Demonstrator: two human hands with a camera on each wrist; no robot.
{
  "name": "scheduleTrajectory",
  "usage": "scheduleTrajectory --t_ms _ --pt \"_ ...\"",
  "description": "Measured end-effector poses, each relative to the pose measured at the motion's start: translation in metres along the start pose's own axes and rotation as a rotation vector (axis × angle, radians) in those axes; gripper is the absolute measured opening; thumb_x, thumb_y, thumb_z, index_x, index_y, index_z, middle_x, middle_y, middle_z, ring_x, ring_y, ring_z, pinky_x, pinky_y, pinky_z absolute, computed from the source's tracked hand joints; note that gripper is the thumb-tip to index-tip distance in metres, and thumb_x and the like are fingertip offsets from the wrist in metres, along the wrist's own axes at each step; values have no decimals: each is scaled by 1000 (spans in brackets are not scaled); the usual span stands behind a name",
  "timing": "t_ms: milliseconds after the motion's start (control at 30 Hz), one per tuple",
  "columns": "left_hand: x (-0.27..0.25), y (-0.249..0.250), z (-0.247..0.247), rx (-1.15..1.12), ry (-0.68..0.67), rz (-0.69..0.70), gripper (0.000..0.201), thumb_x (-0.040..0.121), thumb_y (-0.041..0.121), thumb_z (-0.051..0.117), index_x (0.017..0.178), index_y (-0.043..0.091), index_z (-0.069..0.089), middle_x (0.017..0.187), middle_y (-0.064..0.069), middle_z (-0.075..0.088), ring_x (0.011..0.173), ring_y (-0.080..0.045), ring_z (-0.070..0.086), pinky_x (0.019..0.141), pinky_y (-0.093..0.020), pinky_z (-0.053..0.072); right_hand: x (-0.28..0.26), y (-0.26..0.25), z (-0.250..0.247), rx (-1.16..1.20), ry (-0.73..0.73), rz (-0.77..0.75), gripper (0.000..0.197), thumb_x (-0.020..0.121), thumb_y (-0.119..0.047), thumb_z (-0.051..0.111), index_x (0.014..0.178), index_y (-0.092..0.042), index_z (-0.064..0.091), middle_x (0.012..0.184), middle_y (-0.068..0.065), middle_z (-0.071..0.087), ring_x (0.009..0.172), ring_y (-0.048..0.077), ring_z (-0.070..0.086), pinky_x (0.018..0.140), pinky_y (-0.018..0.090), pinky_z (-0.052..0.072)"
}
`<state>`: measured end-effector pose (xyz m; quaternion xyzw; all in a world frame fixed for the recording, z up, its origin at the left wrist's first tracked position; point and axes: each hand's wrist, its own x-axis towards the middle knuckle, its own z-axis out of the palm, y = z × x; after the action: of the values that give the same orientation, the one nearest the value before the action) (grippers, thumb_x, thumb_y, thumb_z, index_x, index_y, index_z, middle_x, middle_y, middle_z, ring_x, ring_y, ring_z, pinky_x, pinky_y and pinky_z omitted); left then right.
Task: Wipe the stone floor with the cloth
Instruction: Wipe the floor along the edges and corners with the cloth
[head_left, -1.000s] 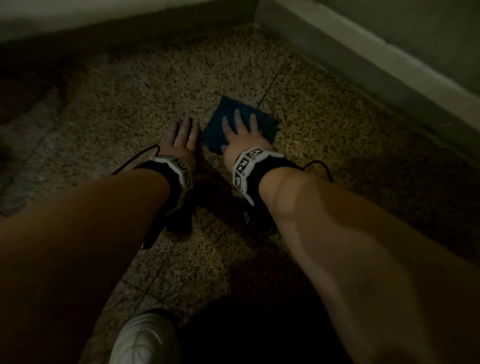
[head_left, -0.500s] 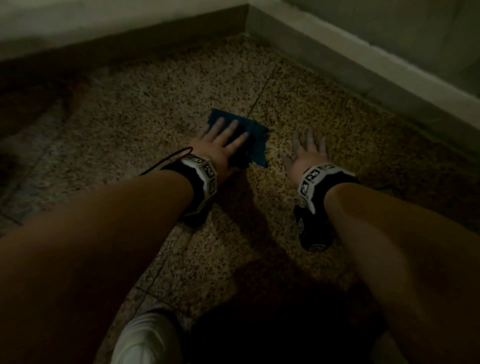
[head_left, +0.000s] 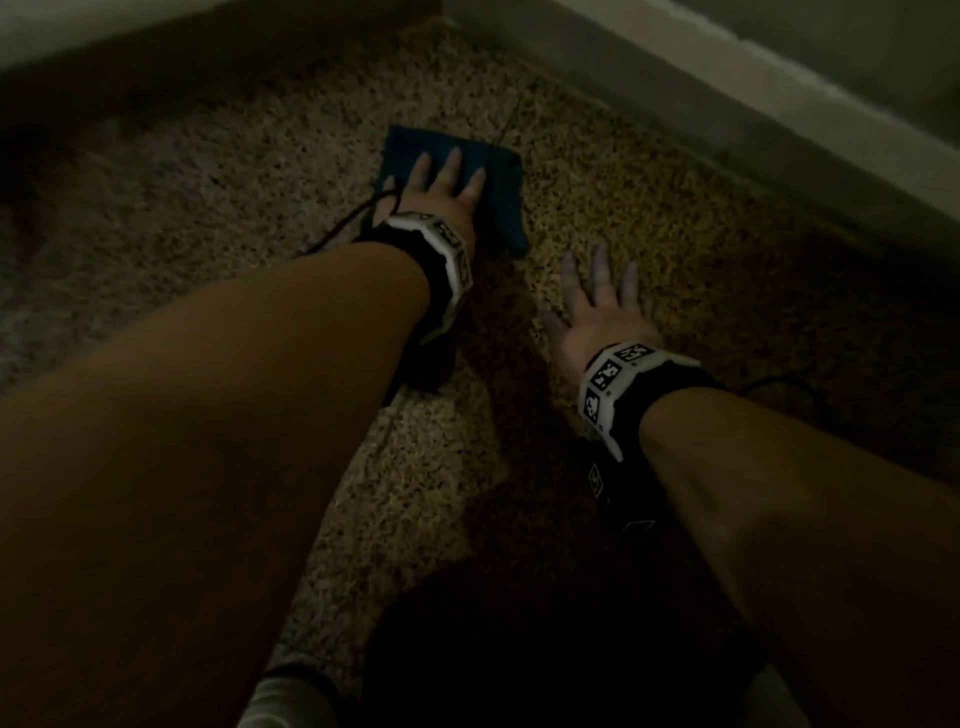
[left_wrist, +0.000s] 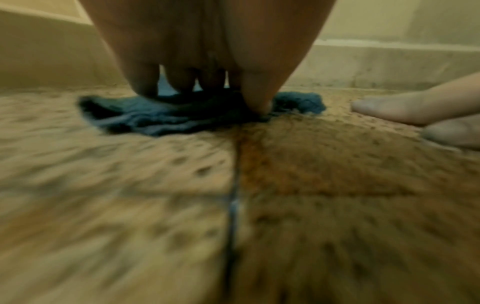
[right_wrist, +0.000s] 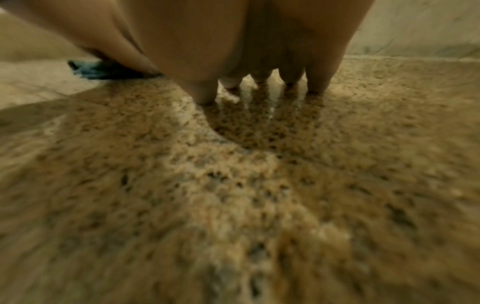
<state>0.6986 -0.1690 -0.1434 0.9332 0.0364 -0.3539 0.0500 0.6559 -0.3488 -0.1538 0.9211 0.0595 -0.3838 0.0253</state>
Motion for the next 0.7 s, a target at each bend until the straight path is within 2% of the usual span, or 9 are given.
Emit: scheduleTrajectory --t_ms 67,233,333,400,500,567,600,633,700 --pt "2 5 -3 -10 -2 -14 80 97 24 50 151 31 -9 157 2 -21 145 -28 -12 116 -48 3 0 1 -1 -7 -3 0 62 99 -54 12 147 -34 -23 154 -2 -31 144 31 -20 117 46 -4" --pt "-7 -5 1 -47 -24 18 77 99 11 46 151 36 -5 157 5 -21 145 -28 -13 117 -49 6 0 2 -2 -32 -11 -8 63 99 -55 12 146 -34 -23 154 -2 -31 144 31 -19 118 46 -1" --pt "-23 -13 15 -25 -94 21 87 94 6 51 149 37 -9 156 6 -24 144 -28 -17 118 -49 4 0 3 -10 -36 -57 1 64 99 -54 17 148 -34 -20 155 -1 -29 144 33 -17 118 48 4" --pt "-38 -15 25 2 -125 19 89 93 7 52 149 36 -11 155 5 -25 144 -28 -18 117 -47 2 2 -1 -18 -92 -88 13 64 100 -49 23 151 -32 -13 156 2 -26 145 36 -13 117 51 12" --pt "-54 -26 41 27 -168 36 92 92 8 53 149 36 -14 154 6 -28 143 -28 -20 117 -44 0 -1 -18 -29 -159 -63 112 67 101 -43 34 153 -21 -2 159 13 -5 143 38 12 110 52 27" --pt "-61 -35 49 19 -169 46 90 93 8 51 148 37 -14 154 7 -29 143 -26 -21 117 -42 -2 0 -34 -38 -299 1 69 58 102 -26 41 151 -10 15 155 20 17 139 38 27 106 50 33" --pt "-63 -40 53 18 -164 52 89 94 8 50 148 38 -14 153 8 -29 143 -26 -21 117 -40 -3 2 -41 -46 -291 33 24 56 101 -24 41 150 -8 20 155 20 18 139 37 26 107 50 32" --pt "-65 -43 55 20 -161 57 89 94 8 50 148 38 -14 153 9 -29 143 -25 -21 117 -39 -3 4 -47 -54 -236 45 -16 57 101 -28 41 151 -11 18 157 18 12 142 36 18 110 51 28" --pt "-67 -46 56 18 -153 67 88 94 9 49 148 40 -14 153 10 -29 143 -23 -21 117 -38 -2 12 -57 -61 -191 40 -43 65 100 -45 35 153 -23 4 160 7 -7 146 32 -1 115 52 17"
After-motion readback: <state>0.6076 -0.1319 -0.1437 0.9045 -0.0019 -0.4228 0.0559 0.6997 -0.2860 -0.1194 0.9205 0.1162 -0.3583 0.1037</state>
